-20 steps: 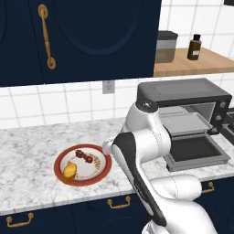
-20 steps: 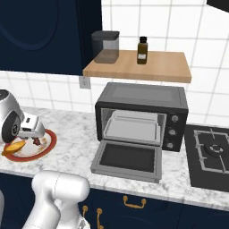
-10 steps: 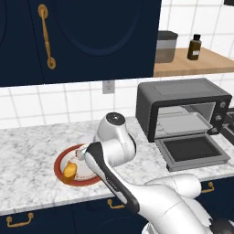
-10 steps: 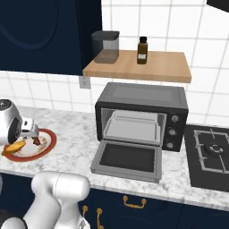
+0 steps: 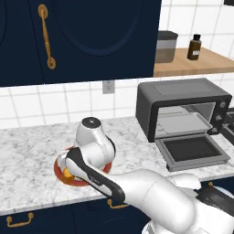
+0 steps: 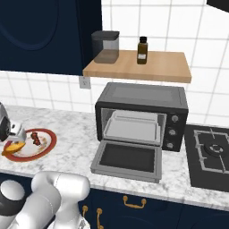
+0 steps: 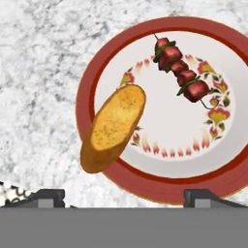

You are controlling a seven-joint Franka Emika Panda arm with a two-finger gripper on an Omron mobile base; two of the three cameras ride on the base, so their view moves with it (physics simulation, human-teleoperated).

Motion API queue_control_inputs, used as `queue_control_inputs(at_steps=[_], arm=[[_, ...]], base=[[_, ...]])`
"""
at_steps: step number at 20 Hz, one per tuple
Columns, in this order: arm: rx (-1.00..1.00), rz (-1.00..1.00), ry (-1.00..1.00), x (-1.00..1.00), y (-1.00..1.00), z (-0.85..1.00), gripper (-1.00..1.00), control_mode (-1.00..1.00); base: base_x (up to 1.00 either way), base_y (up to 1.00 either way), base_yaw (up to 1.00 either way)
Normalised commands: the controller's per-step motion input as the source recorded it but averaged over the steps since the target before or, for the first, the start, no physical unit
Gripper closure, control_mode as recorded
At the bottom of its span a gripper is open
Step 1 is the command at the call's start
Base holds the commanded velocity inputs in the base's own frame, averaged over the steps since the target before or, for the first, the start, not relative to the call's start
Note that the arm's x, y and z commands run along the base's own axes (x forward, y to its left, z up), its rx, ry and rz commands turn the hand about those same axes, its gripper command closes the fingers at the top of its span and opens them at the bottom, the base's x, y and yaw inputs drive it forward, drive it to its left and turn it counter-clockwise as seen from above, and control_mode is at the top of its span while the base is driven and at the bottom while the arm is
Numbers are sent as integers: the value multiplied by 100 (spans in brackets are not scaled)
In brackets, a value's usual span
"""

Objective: Pick up the kebab skewer and baguette bread, and place them inside the toaster oven. Close the toaster oven door and start by setting the timer.

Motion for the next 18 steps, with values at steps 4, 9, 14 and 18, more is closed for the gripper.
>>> queue_control_inputs(at_steps=[4, 9, 14, 18], arm=[[-1, -31, 1, 1, 0, -33, -100, -100], [1, -35, 0, 15, 6, -32, -100, -100], [7, -17, 5, 18, 24, -14, -100, -100], [6, -8, 12, 0, 15, -3, -100, -100]], base=[[0, 0, 0], [0, 0, 0], [0, 0, 0], [0, 0, 0]])
